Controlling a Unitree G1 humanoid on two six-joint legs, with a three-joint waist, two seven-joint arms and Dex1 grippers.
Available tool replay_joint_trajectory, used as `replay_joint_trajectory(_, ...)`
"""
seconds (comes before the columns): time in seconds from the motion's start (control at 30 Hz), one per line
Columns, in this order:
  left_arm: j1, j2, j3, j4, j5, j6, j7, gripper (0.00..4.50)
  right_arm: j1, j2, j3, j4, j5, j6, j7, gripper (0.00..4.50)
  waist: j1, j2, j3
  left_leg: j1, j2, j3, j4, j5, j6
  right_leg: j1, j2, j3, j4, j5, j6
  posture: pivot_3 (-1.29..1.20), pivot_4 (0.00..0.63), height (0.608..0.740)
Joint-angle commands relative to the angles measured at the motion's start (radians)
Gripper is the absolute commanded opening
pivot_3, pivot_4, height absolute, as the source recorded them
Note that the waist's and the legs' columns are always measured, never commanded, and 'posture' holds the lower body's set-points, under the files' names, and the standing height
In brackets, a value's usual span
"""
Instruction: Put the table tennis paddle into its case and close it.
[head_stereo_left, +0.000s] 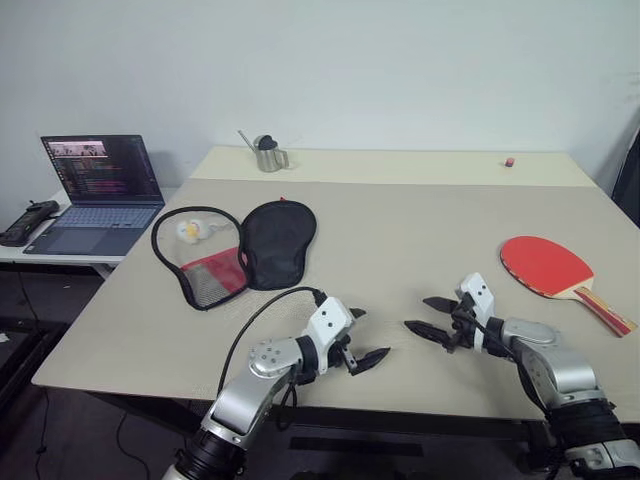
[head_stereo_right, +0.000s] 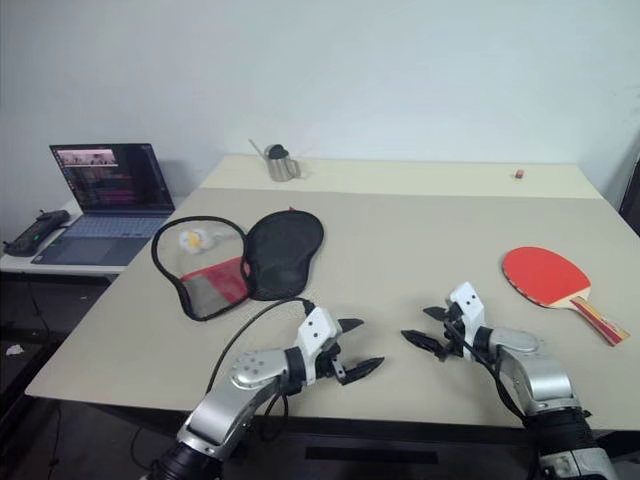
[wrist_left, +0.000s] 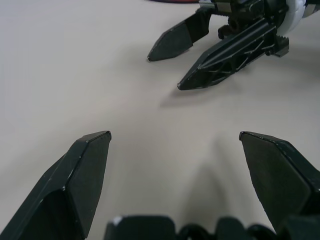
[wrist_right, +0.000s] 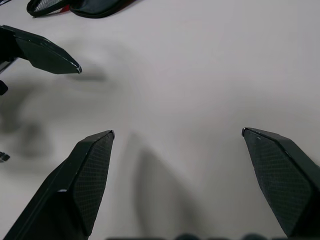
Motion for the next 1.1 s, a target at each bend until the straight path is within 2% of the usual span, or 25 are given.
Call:
replay_joint_trajectory(0.03, -0.021, -0.024, -0.014, 0.016, 0.007, -0.039, -0.009, 4.5, 0.033, -0.04, 0.029, -0.063, 0.011, 0.061, 0.041, 4.48, 0.0, 0.0, 0.0, 0.0, 0.0, 0.0, 0.0, 0.0, 0.0, 0.0, 0.0, 0.0, 0.0, 0.0, 0.0, 0.0, 0.15, 0.74)
replay_joint_trajectory(0.27, -0.024, -0.046, -0.003, 0.032, 0.007, -0.056, -0.01, 4.5, 0.022, -0.039, 0.007, -0.109, 0.029, 0.097, 0.018, 4.48, 0.001, 0.0, 0.0, 0.0, 0.0, 0.0, 0.0, 0.0, 0.001, 0.0, 0.0, 0.0, 0.0, 0.0, 0.0, 0.0, 0.15, 0.74)
replay_joint_trajectory(0.77, 0.09, 0.039, 0.11, -0.097, -0.046, -0.039, -0.006, 4.5, -0.017, 0.045, 0.062, -0.144, 0.037, 0.122, 0.014, 4.48, -0.001, 0.0, 0.0, 0.0, 0.001, 0.0, 0.0, 0.0, 0.0, -0.001, 0.0, 0.001, 0.0, 0.0, 0.0, 0.0, 0.15, 0.74)
replay_joint_trajectory(1.1, 0.02, 0.085, 0.22, -0.116, -0.073, -0.036, 0.006, 4.5, -0.093, 0.079, 0.052, -0.098, 0.034, 0.091, 0.012, 4.48, -0.003, 0.0, 0.0, 0.0, 0.001, 0.0, 0.0, -0.001, 0.0, -0.002, 0.001, 0.0, 0.001, 0.0, 0.0, 0.0, 0.15, 0.74)
